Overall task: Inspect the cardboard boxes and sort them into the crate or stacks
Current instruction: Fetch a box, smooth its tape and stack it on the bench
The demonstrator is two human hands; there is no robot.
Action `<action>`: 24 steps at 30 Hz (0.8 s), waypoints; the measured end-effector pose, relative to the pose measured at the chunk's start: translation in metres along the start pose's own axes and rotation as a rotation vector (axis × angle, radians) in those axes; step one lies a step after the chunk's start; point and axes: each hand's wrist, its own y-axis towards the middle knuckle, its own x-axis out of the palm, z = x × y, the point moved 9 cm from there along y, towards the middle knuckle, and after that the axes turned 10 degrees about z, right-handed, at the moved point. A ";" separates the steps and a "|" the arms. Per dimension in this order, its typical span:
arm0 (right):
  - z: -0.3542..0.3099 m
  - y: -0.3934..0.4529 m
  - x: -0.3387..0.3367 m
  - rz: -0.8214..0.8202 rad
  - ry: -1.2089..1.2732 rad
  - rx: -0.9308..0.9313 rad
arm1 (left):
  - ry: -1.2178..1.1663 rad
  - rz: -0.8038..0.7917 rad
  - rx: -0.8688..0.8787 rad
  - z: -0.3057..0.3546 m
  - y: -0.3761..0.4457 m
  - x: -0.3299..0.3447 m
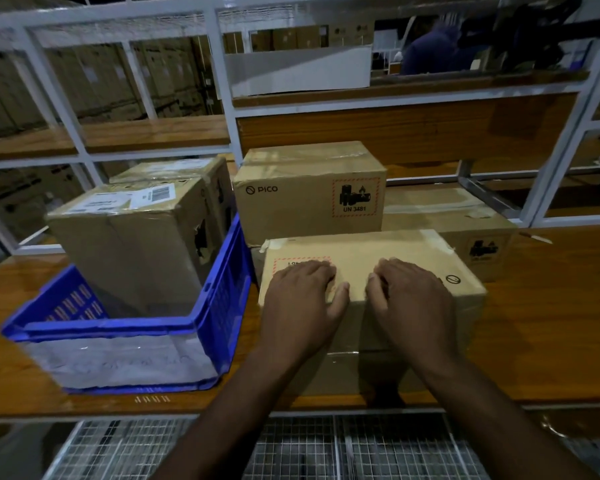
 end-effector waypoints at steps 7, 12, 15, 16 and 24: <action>-0.037 0.027 0.044 -0.284 0.098 -0.099 | 0.001 -0.089 0.102 -0.006 0.050 0.016; -0.023 0.042 0.057 -0.367 -0.027 -0.061 | 0.018 -0.072 0.112 -0.012 0.043 0.022; -0.020 0.049 0.059 -0.363 -0.015 -0.054 | 0.060 -0.201 0.068 -0.019 0.044 0.031; -0.018 0.047 0.059 -0.359 -0.016 -0.052 | 0.075 -0.268 0.039 -0.024 0.043 0.035; 0.044 0.042 0.027 -0.215 -0.058 0.102 | 0.072 -0.317 -0.117 -0.065 0.038 0.033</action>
